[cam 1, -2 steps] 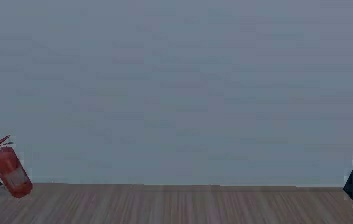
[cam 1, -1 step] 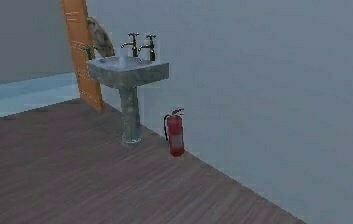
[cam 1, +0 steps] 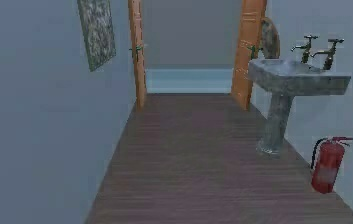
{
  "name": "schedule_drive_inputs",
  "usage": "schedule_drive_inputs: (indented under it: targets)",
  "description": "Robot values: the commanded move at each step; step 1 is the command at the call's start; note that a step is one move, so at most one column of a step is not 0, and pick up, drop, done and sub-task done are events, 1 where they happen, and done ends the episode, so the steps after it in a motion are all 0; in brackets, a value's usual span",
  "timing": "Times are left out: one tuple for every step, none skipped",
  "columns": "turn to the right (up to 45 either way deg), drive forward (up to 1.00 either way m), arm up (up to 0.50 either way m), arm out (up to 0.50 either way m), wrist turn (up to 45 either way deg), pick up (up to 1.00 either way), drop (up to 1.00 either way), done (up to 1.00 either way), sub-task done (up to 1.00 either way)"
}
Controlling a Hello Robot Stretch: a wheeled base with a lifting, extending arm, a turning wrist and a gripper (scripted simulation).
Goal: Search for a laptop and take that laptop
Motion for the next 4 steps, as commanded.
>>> schedule_drive_inputs:
  targets:
    - [0.0,1.00,0.00,0.00,0.0,0.00,0.00,0.00,0.00]
    - [0.0,1.00,0.00,0.00,0.0,0.00,0.00,0.00,0.00]
    - [0.0,1.00,0.00,0.00,0.0,0.00,0.00,0.00,0.00]
    - [0.0,1.00,0.00,0.00,0.0,0.00,0.00,0.00,0.00]
